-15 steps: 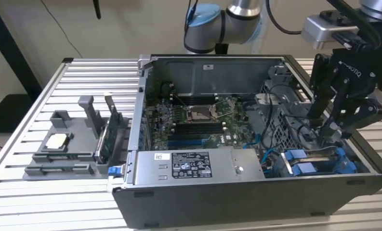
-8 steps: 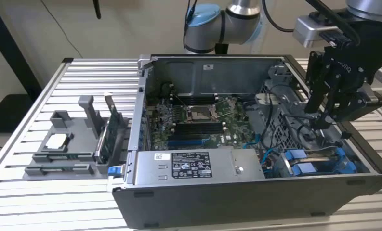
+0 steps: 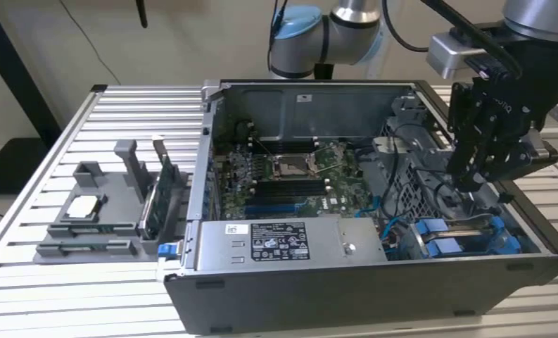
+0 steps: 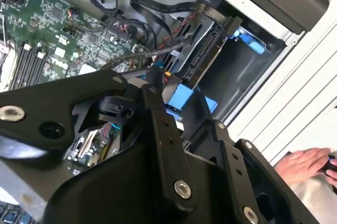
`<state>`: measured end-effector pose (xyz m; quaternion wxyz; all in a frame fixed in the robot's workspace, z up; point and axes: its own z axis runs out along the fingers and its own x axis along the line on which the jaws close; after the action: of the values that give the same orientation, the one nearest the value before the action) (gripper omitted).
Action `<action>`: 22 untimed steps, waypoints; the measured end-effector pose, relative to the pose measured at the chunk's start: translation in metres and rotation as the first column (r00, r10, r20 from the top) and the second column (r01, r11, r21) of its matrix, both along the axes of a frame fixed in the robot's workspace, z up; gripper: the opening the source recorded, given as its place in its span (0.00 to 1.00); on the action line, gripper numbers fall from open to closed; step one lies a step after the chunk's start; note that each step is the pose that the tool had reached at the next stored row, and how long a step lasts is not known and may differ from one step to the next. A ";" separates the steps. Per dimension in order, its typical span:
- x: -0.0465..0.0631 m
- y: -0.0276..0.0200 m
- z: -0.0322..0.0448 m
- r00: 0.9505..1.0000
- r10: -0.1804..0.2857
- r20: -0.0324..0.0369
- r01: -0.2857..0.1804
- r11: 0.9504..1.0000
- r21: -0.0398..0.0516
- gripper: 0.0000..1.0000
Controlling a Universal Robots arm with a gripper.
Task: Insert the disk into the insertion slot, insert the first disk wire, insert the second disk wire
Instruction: 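Insert the first disk wire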
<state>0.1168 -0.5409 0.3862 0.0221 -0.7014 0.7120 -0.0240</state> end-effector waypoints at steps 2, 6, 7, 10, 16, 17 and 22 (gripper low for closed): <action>0.000 -0.0020 0.0000 1.000 0.000 0.000 0.000 1.000 0.000 0.38; 0.000 -0.0043 -0.0007 1.000 0.000 0.000 0.000 1.000 0.000 0.31; 0.000 -0.0045 -0.0010 1.000 0.000 0.000 0.000 1.000 0.000 0.31; 0.000 -0.0046 -0.0016 1.000 0.000 0.000 0.000 1.000 0.000 0.29; 0.000 -0.0051 -0.0033 1.000 -0.001 0.000 0.001 1.000 -0.001 0.20; 0.000 -0.0057 -0.0034 1.000 -0.001 0.000 0.001 1.000 -0.002 0.19; 0.003 -0.0088 -0.0054 1.000 -0.005 0.000 0.005 1.000 -0.003 0.19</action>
<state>0.1196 -0.5498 0.3808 0.0209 -0.6998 0.7136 -0.0252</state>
